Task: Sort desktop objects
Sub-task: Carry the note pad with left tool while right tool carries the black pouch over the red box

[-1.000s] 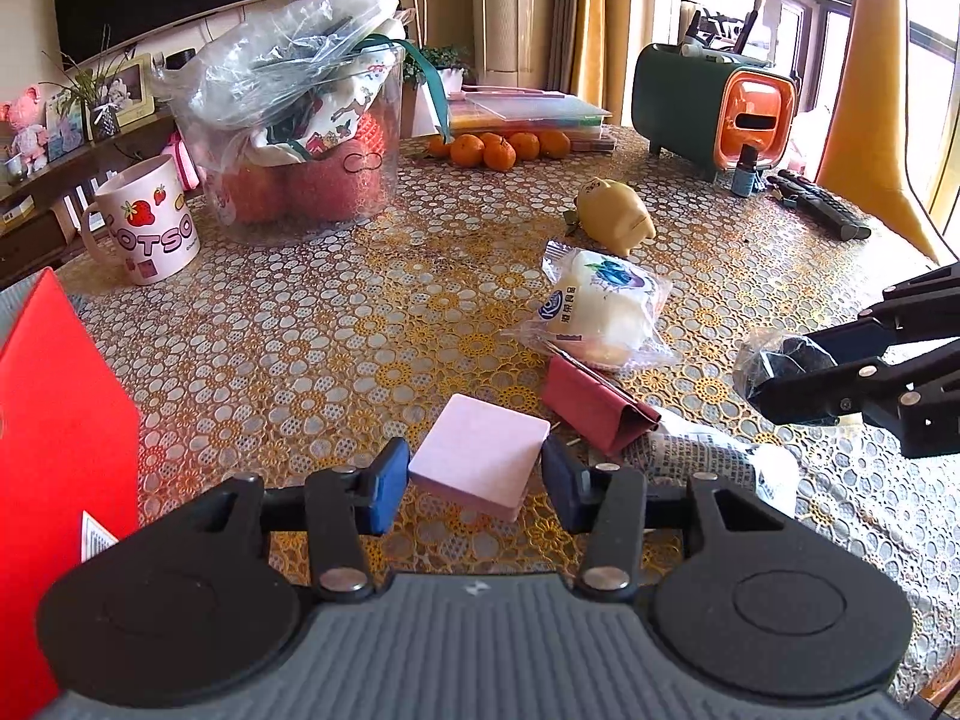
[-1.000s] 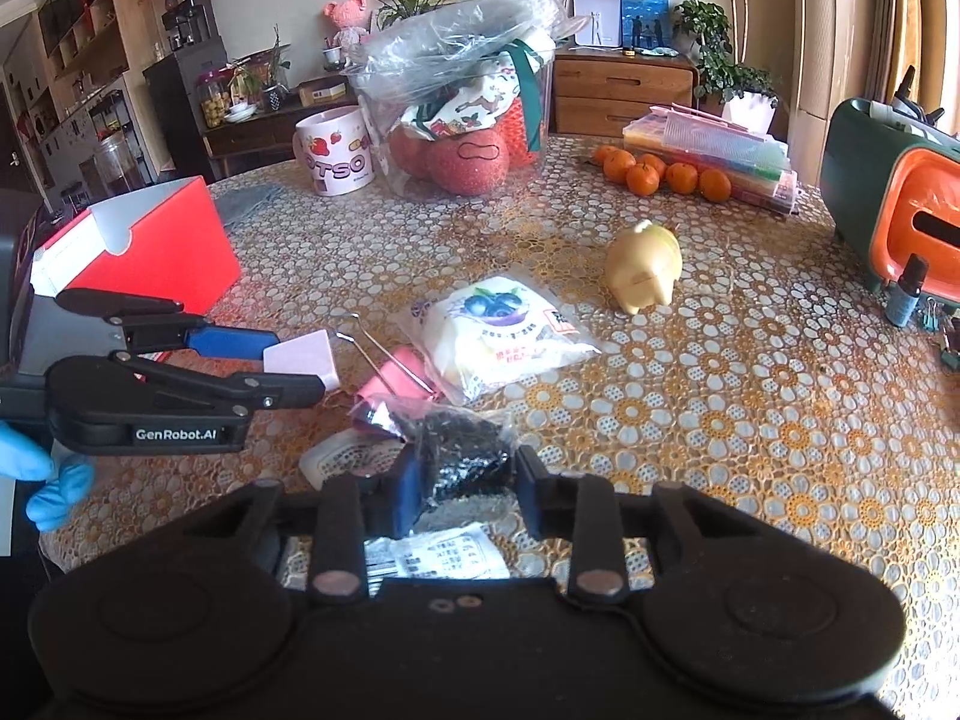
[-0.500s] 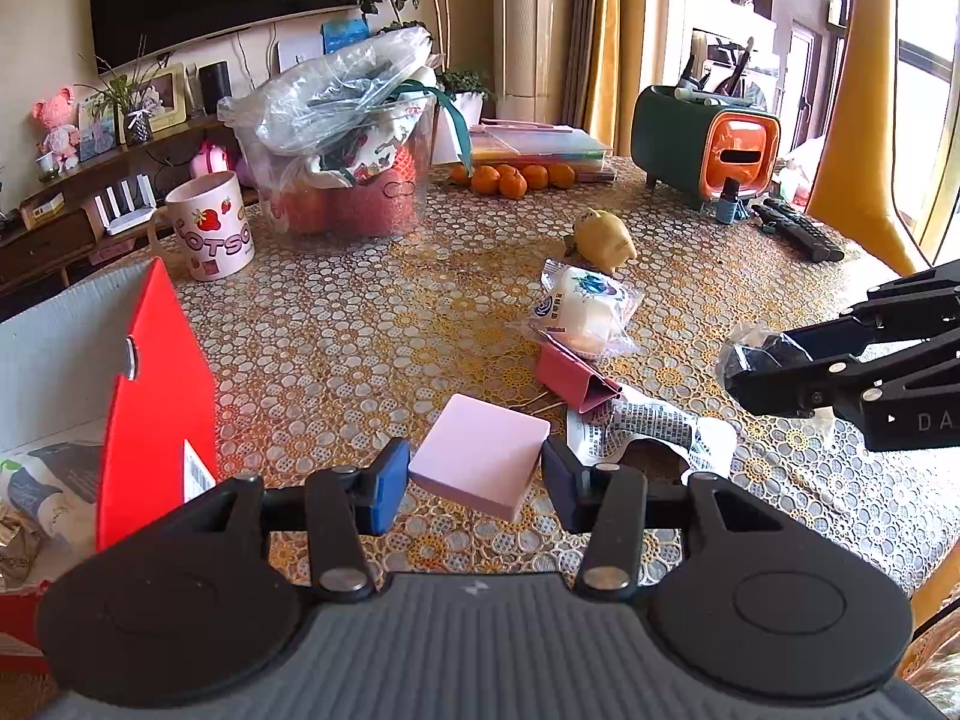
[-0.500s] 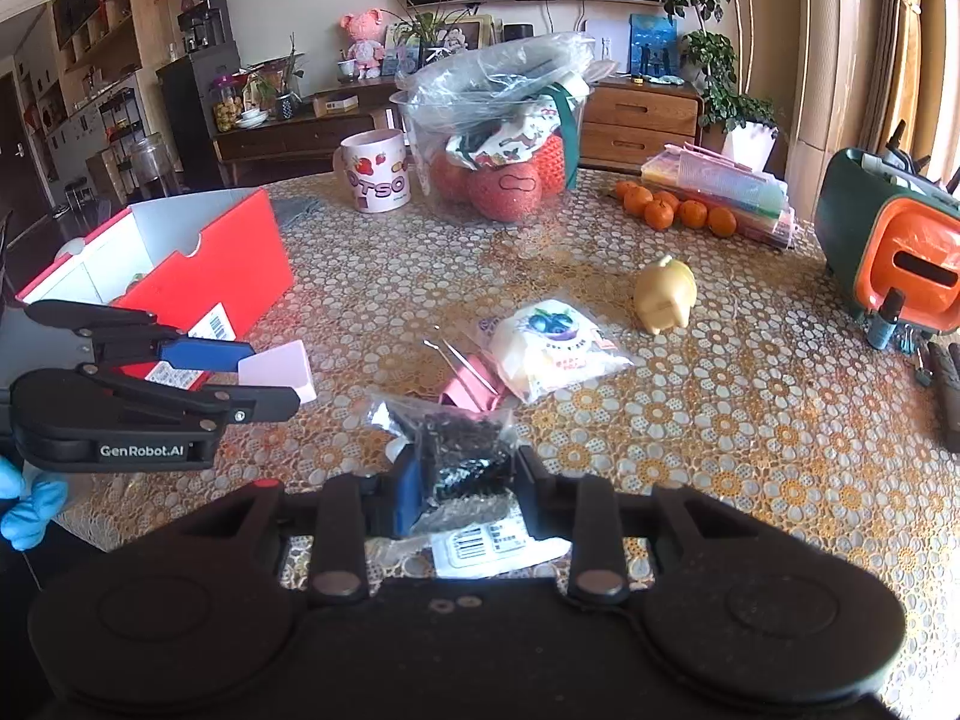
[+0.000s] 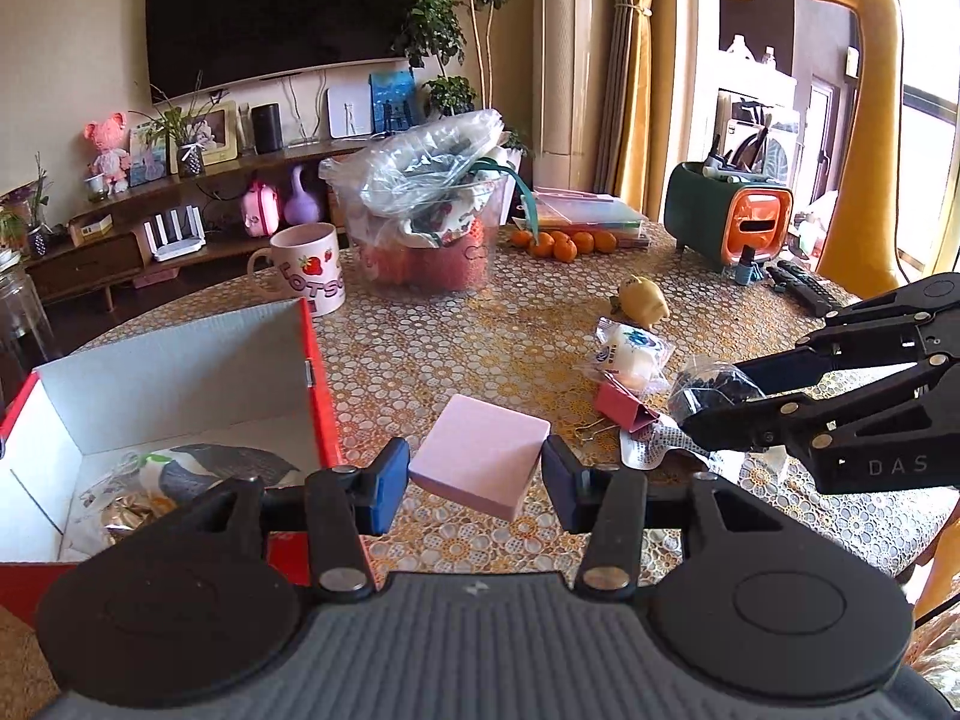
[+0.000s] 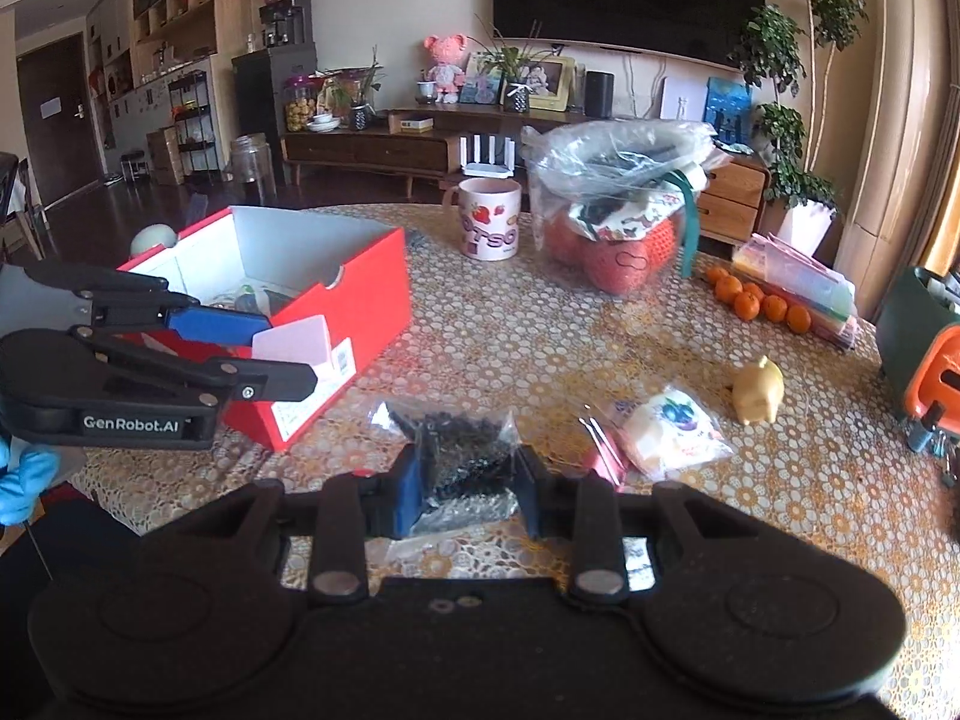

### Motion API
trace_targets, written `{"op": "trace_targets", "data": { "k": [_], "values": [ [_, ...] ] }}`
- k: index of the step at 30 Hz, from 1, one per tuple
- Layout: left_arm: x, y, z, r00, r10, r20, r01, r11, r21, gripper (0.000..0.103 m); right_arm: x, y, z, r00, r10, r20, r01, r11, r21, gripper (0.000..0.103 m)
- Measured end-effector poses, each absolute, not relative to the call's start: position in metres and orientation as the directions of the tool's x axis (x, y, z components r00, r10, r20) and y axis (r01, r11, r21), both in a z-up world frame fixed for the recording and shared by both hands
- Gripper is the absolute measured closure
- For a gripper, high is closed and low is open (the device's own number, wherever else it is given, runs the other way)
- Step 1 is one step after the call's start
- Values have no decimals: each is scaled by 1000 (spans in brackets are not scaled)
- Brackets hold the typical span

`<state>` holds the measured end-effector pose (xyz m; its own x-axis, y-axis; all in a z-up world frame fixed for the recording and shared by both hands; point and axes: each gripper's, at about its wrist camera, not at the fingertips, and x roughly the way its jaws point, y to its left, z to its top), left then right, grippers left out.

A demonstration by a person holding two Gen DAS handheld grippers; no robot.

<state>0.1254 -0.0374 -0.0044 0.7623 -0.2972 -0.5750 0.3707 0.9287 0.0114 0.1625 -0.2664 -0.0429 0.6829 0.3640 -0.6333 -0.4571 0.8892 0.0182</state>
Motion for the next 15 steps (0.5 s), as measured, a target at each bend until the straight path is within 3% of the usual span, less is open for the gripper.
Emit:
{"op": "trace_targets", "data": {
  "k": [15],
  "values": [
    [121, 71, 13, 819, -166, -549, 226, 973, 43, 56, 176, -143, -20, 640, 457, -617, -611, 790, -49, 71]
  ]
}}
